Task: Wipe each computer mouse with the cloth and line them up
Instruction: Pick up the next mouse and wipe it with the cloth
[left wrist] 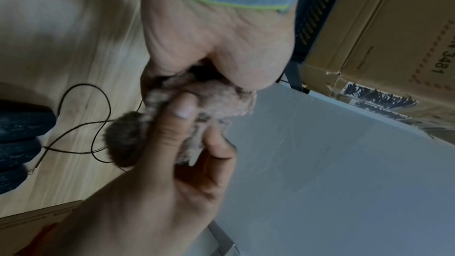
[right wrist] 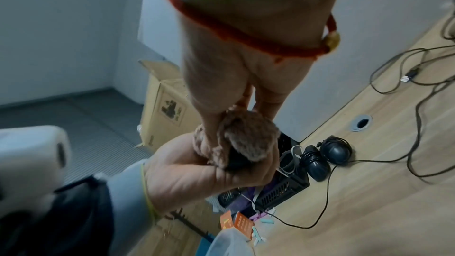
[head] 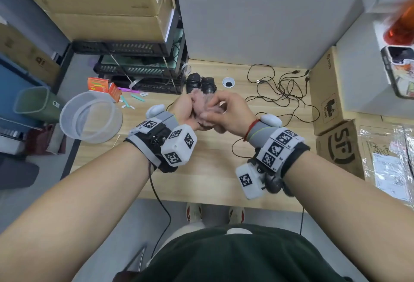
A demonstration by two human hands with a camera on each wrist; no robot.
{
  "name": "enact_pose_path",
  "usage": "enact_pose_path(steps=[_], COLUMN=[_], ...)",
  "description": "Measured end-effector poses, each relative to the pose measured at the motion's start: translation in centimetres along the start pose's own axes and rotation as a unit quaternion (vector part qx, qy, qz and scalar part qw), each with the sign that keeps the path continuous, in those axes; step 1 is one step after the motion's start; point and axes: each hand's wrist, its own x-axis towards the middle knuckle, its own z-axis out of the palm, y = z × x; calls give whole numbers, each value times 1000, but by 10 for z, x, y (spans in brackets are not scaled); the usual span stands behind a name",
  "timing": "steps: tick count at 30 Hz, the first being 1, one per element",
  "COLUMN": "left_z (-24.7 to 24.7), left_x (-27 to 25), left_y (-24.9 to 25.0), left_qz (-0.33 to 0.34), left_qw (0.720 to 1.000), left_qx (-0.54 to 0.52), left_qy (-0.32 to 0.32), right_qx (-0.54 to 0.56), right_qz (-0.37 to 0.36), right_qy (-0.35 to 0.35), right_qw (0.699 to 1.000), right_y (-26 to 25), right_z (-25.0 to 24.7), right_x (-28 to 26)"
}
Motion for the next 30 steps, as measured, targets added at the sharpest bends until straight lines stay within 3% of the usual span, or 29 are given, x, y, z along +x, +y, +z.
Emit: enact_pose_path(steps=[4, 8, 13, 15, 21, 23, 26, 28, 30], left_z=[-3, 4, 11, 11, 11, 14, 16, 12, 7], left_x=[0, -5, -9, -10, -10, -12, -15, -15, -13], left_y=[0, 0, 9, 11, 16, 19, 21, 23, 22], left_qz=[5, -16, -8, -17, -27, -22, -19, -29, -39], left_qw=[1000, 1000, 1000, 1000, 1000, 1000, 1000, 1000, 998], left_qx=[-5, 8, -22, -19, -4, -15, -18, 0, 42], left_qy=[11, 22, 14, 16, 15, 10, 4, 3, 14], right_qx=[-22, -59, -98, -79, 13, 29, -54, -68, -63], right_qz=[11, -6, -55, -38, 23, 4, -52, -42, -17], right_qy=[-37, 57, -49, -69, 31, 15, -40, -55, -24], right_qw=[999, 997, 992, 994, 999, 999, 996, 995, 998], right_y=[0, 5, -7, -9, -2, -8, -18, -19, -19], right_z=[-7, -19, -5, -11, -34, -24, -11, -16, -25], right_x=[-2, 12, 2, 3, 16, 11, 3, 5, 10])
